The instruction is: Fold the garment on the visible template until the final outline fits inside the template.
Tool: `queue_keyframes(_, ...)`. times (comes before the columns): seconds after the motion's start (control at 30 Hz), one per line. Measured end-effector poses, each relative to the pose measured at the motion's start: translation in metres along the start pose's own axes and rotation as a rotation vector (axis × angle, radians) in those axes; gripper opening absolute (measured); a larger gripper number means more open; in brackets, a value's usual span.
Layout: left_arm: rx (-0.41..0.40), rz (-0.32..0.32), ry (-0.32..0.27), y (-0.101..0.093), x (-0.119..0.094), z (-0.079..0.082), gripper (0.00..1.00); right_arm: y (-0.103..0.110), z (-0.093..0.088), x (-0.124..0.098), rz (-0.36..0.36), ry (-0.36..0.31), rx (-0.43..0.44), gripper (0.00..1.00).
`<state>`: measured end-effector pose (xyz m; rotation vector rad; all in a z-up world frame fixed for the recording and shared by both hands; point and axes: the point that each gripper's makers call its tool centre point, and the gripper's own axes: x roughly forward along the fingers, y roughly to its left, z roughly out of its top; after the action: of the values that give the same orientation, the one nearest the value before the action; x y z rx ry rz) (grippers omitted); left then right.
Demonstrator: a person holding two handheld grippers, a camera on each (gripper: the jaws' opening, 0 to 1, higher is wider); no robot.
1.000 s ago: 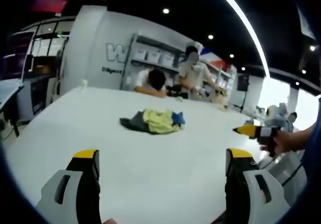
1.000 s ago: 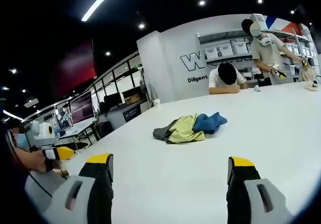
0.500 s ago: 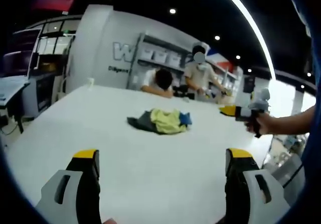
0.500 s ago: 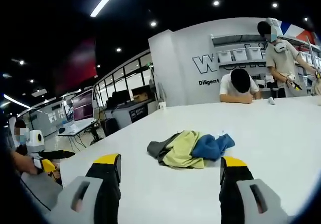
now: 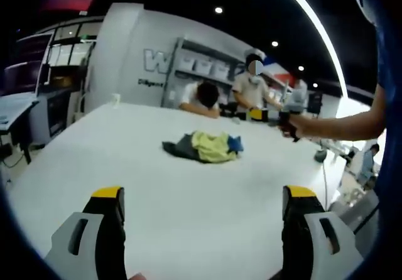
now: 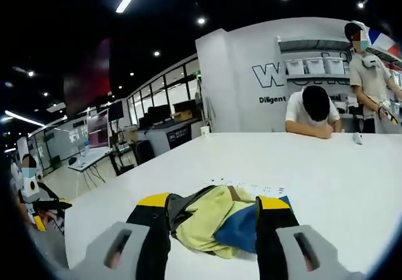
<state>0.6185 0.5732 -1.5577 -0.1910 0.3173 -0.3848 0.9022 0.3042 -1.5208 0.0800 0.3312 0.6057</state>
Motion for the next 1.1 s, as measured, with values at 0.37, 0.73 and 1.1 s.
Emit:
queue_keyframes(0.37,-0.031,0.017,0.001,0.003,0.003,-0.002,0.99,-0.051,-0.023,0.065,0.028,0.085,0.053,0.17)
queue_keyframes(0.73,-0.069,0.043,0.011,0.003,0.005,-0.005,0.99,-0.067,-0.077,0.088,0.051,0.239,0.053,0.14)
queue_keyframes(1.1,-0.069,0.066,0.028,0.010,0.009,-0.005,0.99,-0.066,-0.097,0.099,0.059,0.252,0.091,0.24)
